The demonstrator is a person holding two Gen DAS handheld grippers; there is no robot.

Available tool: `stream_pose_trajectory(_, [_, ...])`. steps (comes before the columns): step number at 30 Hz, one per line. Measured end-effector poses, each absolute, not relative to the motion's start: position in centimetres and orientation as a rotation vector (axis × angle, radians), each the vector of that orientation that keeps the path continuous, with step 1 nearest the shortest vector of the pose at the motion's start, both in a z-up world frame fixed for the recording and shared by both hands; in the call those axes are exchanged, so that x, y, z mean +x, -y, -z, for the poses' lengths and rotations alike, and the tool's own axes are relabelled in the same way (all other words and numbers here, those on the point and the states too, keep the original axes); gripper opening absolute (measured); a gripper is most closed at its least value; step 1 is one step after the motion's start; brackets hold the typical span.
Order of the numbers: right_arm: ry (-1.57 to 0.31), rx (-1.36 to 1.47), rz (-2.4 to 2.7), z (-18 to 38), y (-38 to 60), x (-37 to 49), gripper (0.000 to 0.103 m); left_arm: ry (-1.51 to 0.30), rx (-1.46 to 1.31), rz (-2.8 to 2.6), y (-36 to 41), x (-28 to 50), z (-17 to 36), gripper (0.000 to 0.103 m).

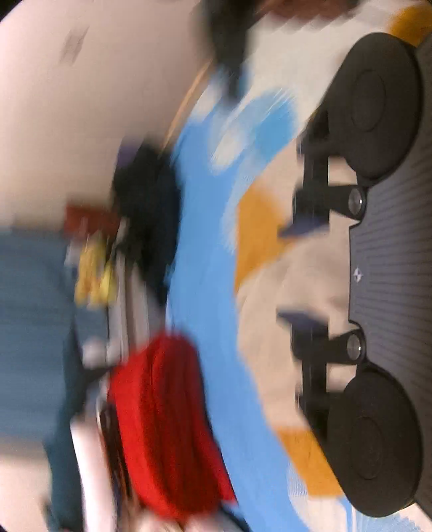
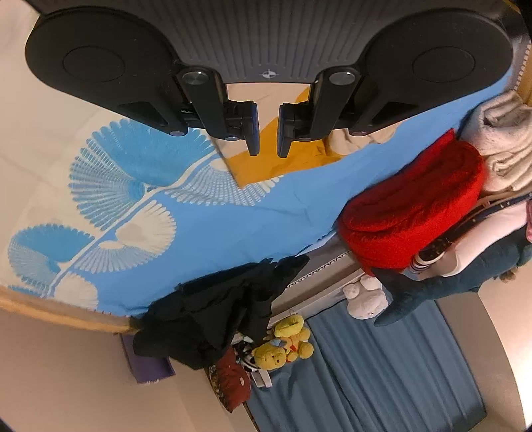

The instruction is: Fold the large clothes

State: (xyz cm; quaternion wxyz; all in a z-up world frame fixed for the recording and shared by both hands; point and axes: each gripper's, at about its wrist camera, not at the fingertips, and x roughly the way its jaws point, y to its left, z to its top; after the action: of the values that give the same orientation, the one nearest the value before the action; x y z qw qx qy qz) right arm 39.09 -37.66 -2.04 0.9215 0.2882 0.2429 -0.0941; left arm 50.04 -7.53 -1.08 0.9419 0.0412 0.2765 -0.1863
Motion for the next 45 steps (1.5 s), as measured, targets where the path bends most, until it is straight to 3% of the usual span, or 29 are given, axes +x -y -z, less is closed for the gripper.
stream_pose_trajectory(3, [-0.536, 0.643, 0.121, 2.5, 37.1, 39.8, 0.012, -0.735, -0.054, 0.114, 3.7, 56.2, 4.4, 0.070])
stream_pose_trajectory(6, [-0.601, 0.756, 0.005, 3.7, 36.3, 40.9, 0.024, -0.920, -0.334, 0.059, -0.1, 59.6, 9.1, 0.066])
stream_pose_trajectory(8, [-0.651, 0.843, -0.083, 4.9, 35.3, 41.7, 0.038, -0.967, -0.504, 0.034, -2.3, 60.2, 11.1, 0.065])
stream_pose_trajectory(13, [-0.750, 0.951, -0.184, 7.5, 31.5, 43.3, 0.044, -1.013, -0.825, 0.054, -6.1, 58.5, 13.0, 0.062])
stream_pose_trajectory(18, [-0.774, 0.929, -0.194, 8.2, 28.3, 44.3, 0.045, -0.933, -0.843, 0.051, -9.5, 51.3, 10.7, 0.062])
stream_pose_trajectory(21, [-0.771, 0.904, -0.226, 8.2, 26.9, 45.2, 0.049, -0.909, -0.862, 0.065, -10.3, 50.6, 10.5, 0.051])
stream_pose_trajectory(23, [-0.777, 0.894, -0.238, 8.5, 26.2, 45.7, 0.049, -0.929, -0.893, 0.106, -9.7, 51.4, 10.8, 0.050])
stream_pose_trajectory(26, [-0.797, 0.882, -0.223, 9.1, 25.6, 46.2, 0.049, -0.953, -0.754, 0.163, -7.2, 52.7, 10.6, 0.049])
stream_pose_trajectory(27, [-0.797, 0.882, -0.215, 9.3, 25.5, 46.3, 0.049, -0.960, -0.714, 0.160, -6.6, 52.8, 11.0, 0.042])
stream_pose_trajectory(28, [-0.791, 0.881, -0.205, 9.3, 25.4, 46.4, 0.048, -0.969, -0.707, 0.156, -6.5, 52.8, 11.6, 0.021])
stream_pose_trajectory(29, [-0.783, 0.877, -0.194, 9.4, 25.4, 46.5, 0.047, -0.973, -0.721, 0.157, -6.6, 52.9, 12.2, 0.008])
stream_pose_trajectory(30, [-0.775, 0.873, -0.188, 9.5, 25.3, 46.6, 0.036, -0.974, -0.746, 0.166, -6.7, 53.0, 12.7, 0.001])
stream_pose_trajectory(31, [-0.771, 0.869, -0.194, 9.6, 25.2, 46.7, 0.013, -0.967, -0.764, 0.179, -6.9, 53.0, 12.9, 0.000])
stream_pose_trajectory(32, [-0.762, 0.866, -0.206, 9.7, 25.1, 47.0, 0.003, -0.959, -0.762, 0.193, -7.0, 53.1, 12.9, 0.000])
stream_pose_trajectory(35, [-0.658, 0.908, -0.200, 8.8, 25.8, 46.5, 0.001, -0.840, -0.753, 0.252, -7.2, 52.6, 10.4, 0.000])
stream_pose_trajectory(38, [-0.421, 1.030, -0.259, 6.5, 27.5, 44.6, 0.001, -0.623, -0.759, 0.343, -8.1, 51.3, 6.8, 0.000])
stream_pose_trajectory(40, [-0.357, 0.969, -0.261, 5.7, 27.1, 43.7, 0.001, -0.566, -0.721, 0.375, -7.9, 50.2, 5.6, 0.000])
stream_pose_trajectory(42, [-0.446, 0.929, -0.183, 7.2, 26.5, 43.5, 0.001, -0.658, -0.659, 0.350, -7.2, 49.7, 7.1, 0.000])
stream_pose_trajectory(45, [-0.841, 0.876, 0.038, 12.6, 25.8, 44.9, 0.001, -0.944, -0.627, 0.257, -6.3, 49.9, 12.8, 0.000])
